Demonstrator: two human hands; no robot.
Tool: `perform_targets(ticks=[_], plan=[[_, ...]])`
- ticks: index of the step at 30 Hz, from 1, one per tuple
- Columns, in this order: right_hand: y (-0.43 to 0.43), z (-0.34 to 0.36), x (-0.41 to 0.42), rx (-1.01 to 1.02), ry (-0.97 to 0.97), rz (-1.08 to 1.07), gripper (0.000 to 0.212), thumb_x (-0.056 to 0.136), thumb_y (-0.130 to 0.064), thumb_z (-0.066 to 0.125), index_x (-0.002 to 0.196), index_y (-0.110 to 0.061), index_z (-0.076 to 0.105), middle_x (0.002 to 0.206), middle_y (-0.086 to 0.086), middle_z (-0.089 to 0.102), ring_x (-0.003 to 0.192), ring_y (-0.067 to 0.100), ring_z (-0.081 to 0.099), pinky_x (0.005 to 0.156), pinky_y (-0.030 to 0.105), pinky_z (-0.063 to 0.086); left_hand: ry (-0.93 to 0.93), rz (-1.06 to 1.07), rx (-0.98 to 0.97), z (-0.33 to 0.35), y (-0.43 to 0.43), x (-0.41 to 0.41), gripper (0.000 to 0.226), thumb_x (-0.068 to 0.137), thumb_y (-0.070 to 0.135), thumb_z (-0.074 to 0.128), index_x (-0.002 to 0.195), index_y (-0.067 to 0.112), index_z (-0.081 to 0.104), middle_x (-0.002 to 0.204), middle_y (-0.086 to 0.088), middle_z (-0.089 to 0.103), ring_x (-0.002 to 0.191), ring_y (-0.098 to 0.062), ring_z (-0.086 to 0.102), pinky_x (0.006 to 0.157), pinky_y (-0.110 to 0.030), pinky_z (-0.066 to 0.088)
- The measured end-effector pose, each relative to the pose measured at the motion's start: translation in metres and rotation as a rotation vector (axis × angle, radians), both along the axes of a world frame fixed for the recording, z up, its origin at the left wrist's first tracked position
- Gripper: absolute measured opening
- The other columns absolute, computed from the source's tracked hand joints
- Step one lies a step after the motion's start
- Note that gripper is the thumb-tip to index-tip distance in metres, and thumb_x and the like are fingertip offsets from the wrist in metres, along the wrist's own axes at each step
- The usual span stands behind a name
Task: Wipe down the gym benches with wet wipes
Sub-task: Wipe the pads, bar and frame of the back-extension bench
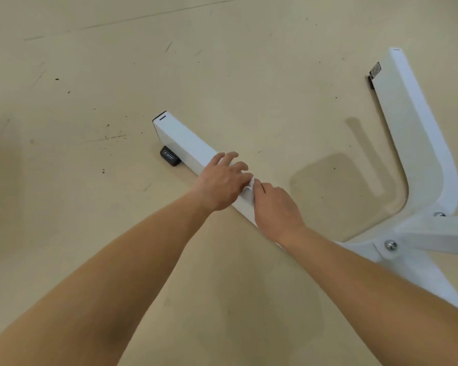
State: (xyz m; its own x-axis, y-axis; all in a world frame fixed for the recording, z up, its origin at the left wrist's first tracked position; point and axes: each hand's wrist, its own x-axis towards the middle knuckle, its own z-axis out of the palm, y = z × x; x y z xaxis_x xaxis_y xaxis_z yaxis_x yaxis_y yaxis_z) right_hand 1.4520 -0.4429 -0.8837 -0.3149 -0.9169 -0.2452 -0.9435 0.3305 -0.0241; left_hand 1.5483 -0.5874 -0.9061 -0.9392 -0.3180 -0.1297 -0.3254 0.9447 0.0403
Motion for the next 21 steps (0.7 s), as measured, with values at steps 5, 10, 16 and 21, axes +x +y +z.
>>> perform_targets(ticks=[5,10,16,21], plan=[[0.114,-0.009,-0.033,0.019,0.103,-0.005,0.063,0.066,0.001,0.071,0.128,0.006,0.059,0.091,0.014,0.067,0.067,0.030,0.062,0.065,0.038,0.052,-0.034,-0.269,-0.005,0.000,0.084,-0.035,0.031,0.106,0.030,0.035,0.127,0.032,0.058,0.138,0.013,0.057,0.147,-0.027,0.029,0.121,-0.042,0.017],[0.185,0.001,-0.053,0.032,0.094,-0.030,0.053,0.086,-0.011,0.039,0.136,-0.002,0.054,0.120,0.011,0.063,0.101,0.030,0.064,0.087,0.041,0.055,-0.038,-0.461,-0.098,0.004,0.144,-0.067,0.028,0.101,0.023,0.042,0.113,0.027,0.066,0.115,0.010,0.068,0.131,-0.024,0.046,0.118,-0.042,0.025],[0.161,-0.006,-0.048,0.014,0.024,0.001,0.052,0.099,-0.023,0.039,0.146,-0.002,0.045,0.132,0.013,0.061,0.115,0.030,0.062,0.108,0.045,0.044,0.131,-0.431,-0.051,-0.012,0.115,-0.059,0.025,0.099,0.027,0.046,0.099,0.029,0.071,0.101,0.009,0.071,0.112,-0.023,0.060,0.107,-0.037,0.037],[0.104,-0.008,-0.024,0.096,-0.075,0.063,0.079,0.093,-0.048,0.004,0.160,-0.008,0.014,0.166,0.015,0.016,0.149,0.029,0.027,0.124,0.042,0.015,0.242,-0.217,-0.053,-0.018,0.043,-0.015,0.044,0.102,0.043,0.031,0.114,0.029,0.071,0.117,0.004,0.070,0.121,-0.029,0.060,0.101,-0.042,0.046]])
